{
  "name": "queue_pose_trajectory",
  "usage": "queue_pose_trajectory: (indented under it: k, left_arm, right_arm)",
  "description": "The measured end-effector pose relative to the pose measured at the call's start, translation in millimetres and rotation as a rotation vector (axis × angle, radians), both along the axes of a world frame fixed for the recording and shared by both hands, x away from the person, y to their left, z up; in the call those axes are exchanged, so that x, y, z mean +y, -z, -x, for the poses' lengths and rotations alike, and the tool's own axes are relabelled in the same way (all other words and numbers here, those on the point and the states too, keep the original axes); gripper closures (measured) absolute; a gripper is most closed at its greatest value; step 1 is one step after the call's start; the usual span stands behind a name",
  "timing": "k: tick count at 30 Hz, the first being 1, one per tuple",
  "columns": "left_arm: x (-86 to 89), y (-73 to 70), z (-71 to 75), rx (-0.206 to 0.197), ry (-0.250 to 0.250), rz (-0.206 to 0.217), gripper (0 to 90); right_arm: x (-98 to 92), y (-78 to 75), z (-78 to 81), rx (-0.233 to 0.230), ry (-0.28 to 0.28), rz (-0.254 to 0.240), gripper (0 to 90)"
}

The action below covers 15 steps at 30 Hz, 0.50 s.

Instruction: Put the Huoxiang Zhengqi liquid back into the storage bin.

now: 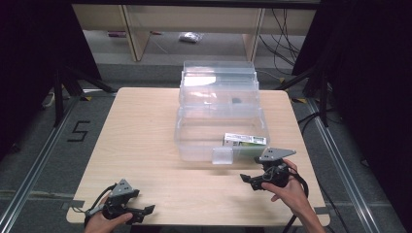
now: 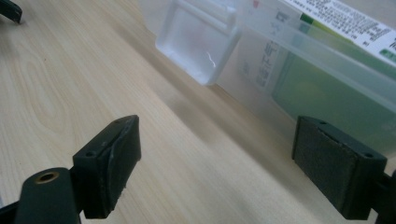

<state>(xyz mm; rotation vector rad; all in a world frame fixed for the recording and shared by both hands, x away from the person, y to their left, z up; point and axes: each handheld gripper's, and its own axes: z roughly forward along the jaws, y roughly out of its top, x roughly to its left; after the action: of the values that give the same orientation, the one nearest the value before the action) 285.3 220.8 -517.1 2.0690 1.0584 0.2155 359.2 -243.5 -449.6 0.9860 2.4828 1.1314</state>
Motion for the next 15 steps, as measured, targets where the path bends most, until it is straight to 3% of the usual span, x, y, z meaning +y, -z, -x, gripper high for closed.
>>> queue_pose_trajectory:
  k: [3, 5, 6, 7, 11, 12, 15]
  left_arm:
    - [-1.5, -0.4, 1.4, -0.001, -0.009, 0.012, 14.8]
    - [-1.9, 0.0, 1.0, 0.002, -0.008, 0.028, 14.8]
    - [-1.3, -0.6, 1.1, 0.003, 0.000, 0.016, 14.8]
    - [-1.5, -0.1, 1.1, -0.001, -0.002, 0.020, 14.8]
    - [-1.4, -0.2, 0.9, 0.003, 0.000, 0.019, 14.8]
    - [-1.4, -0.3, 0.9, 0.002, 0.002, 0.016, 14.8]
    - [-1.4, -0.1, 0.8, 0.002, 0.002, 0.015, 14.8]
  right_arm:
    - [-1.0, 6.3, 0.8, 0.000, 0.017, -0.001, 16.9]
    - [-0.9, 9.7, 3.2, 0.026, 0.041, -0.005, 17.0]
    - [-2.4, 11.6, 2.3, 0.011, 0.033, 0.001, 17.0]
    - [-2.1, 14.5, 5.2, 0.045, 0.055, -0.010, 17.0]
    - [-5.6, 22.1, 6.4, 0.043, 0.057, 0.000, 17.0]
    - [-4.4, 23.1, 9.4, 0.078, 0.077, -0.010, 17.1]
    - [-4.4, 29.9, 12.1, 0.071, 0.070, -0.012, 17.2]
